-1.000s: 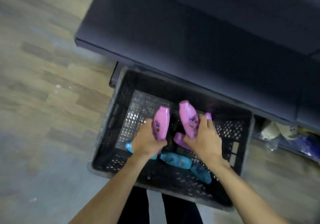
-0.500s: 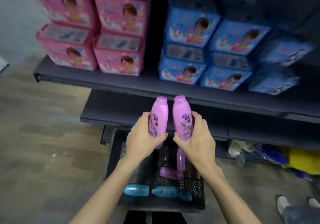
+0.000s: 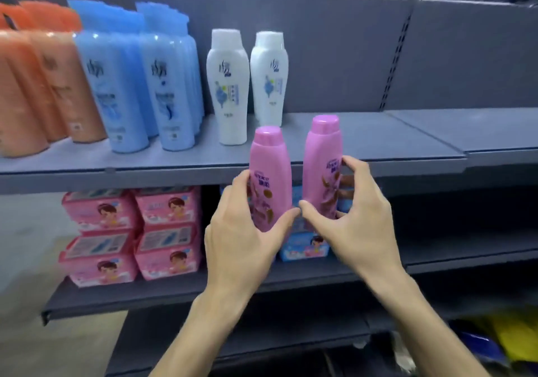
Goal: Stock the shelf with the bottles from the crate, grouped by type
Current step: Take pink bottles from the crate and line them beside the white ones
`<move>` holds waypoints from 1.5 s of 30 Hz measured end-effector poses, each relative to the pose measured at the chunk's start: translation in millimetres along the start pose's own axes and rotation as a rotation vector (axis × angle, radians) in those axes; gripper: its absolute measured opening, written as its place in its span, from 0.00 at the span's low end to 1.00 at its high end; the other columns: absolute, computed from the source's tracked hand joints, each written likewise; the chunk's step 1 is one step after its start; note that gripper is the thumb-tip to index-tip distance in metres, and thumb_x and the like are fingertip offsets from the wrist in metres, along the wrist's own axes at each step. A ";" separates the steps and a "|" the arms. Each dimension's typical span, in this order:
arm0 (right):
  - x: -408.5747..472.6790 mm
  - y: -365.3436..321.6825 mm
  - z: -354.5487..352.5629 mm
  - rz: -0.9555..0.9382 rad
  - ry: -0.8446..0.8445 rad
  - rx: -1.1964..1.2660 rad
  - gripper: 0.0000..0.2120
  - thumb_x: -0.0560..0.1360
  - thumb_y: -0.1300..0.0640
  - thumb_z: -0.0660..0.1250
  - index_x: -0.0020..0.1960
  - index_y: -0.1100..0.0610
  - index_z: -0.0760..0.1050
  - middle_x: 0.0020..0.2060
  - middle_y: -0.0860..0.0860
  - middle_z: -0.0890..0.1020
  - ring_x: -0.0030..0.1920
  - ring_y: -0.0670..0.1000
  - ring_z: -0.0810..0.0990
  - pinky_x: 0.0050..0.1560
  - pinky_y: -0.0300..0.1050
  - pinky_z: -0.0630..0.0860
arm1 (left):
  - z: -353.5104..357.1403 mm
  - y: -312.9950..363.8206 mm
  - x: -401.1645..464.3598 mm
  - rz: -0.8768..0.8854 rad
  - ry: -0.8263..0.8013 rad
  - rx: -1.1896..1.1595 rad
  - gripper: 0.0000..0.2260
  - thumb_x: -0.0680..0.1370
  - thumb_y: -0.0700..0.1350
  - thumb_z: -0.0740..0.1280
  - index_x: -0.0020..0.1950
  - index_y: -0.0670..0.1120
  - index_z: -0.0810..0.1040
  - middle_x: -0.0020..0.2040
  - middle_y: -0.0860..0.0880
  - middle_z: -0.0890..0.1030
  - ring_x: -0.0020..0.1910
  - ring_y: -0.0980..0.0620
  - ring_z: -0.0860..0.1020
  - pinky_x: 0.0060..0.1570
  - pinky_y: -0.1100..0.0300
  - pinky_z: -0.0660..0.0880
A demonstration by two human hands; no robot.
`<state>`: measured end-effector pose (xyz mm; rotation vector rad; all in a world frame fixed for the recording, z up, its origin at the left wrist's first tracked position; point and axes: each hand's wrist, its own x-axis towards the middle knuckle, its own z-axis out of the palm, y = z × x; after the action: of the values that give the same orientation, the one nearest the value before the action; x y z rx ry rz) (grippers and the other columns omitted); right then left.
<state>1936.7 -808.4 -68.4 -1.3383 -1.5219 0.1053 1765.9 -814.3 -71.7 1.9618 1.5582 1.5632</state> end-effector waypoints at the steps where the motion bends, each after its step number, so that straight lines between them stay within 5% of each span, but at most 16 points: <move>1: 14.0 -5.8 -8.8 -0.021 0.028 0.008 0.35 0.65 0.42 0.77 0.67 0.43 0.66 0.53 0.42 0.79 0.51 0.46 0.80 0.50 0.52 0.80 | -1.6 12.6 11.4 0.036 0.032 0.007 0.34 0.67 0.66 0.71 0.69 0.53 0.69 0.55 0.58 0.78 0.52 0.59 0.78 0.49 0.57 0.77; 6: 72.6 -17.8 -36.0 -0.062 0.107 0.037 0.34 0.64 0.41 0.76 0.65 0.43 0.66 0.52 0.43 0.80 0.50 0.46 0.80 0.51 0.52 0.79 | 3.5 54.8 62.6 0.098 0.144 0.058 0.31 0.68 0.59 0.76 0.66 0.52 0.69 0.53 0.55 0.78 0.49 0.54 0.78 0.45 0.56 0.75; 13: 130.7 22.0 -32.8 0.006 -0.013 -0.057 0.34 0.66 0.45 0.77 0.65 0.50 0.65 0.54 0.50 0.79 0.53 0.53 0.79 0.54 0.53 0.78 | 45.3 70.7 123.0 -0.060 0.036 0.069 0.26 0.69 0.54 0.76 0.59 0.46 0.68 0.52 0.48 0.75 0.50 0.45 0.77 0.50 0.47 0.76; 18: 151.7 54.5 -28.4 0.073 -0.026 -0.062 0.33 0.67 0.47 0.77 0.64 0.52 0.64 0.54 0.53 0.77 0.52 0.55 0.77 0.52 0.51 0.76 | 88.8 68.5 143.6 -0.102 0.006 0.108 0.27 0.68 0.51 0.77 0.58 0.46 0.65 0.52 0.49 0.72 0.51 0.44 0.76 0.47 0.54 0.72; 22: 167.6 73.4 -28.2 0.082 -0.029 -0.068 0.34 0.67 0.47 0.78 0.64 0.53 0.63 0.54 0.53 0.75 0.49 0.54 0.75 0.50 0.48 0.75 | 123.5 65.1 156.4 -0.136 -0.004 0.094 0.26 0.70 0.51 0.76 0.57 0.45 0.64 0.51 0.50 0.69 0.53 0.44 0.74 0.45 0.57 0.66; 34: 242.6 107.0 9.1 0.140 -0.105 -0.097 0.30 0.68 0.52 0.77 0.56 0.55 0.58 0.52 0.52 0.67 0.49 0.59 0.74 0.48 0.49 0.72 | 177.3 50.0 227.4 -0.249 0.058 0.257 0.27 0.73 0.49 0.74 0.62 0.39 0.65 0.62 0.42 0.71 0.59 0.38 0.75 0.55 0.50 0.72; 45: 296.5 119.5 55.1 0.171 -0.169 -0.102 0.33 0.68 0.52 0.78 0.58 0.58 0.58 0.57 0.57 0.68 0.53 0.63 0.75 0.47 0.48 0.69 | 196.7 36.3 242.9 -0.249 0.145 0.327 0.28 0.74 0.52 0.73 0.64 0.40 0.64 0.62 0.43 0.70 0.60 0.40 0.75 0.53 0.51 0.73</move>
<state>2031.4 -509.5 14.8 -1.5735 -1.5673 0.2572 1918.0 -552.7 14.2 1.7402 2.1414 1.4508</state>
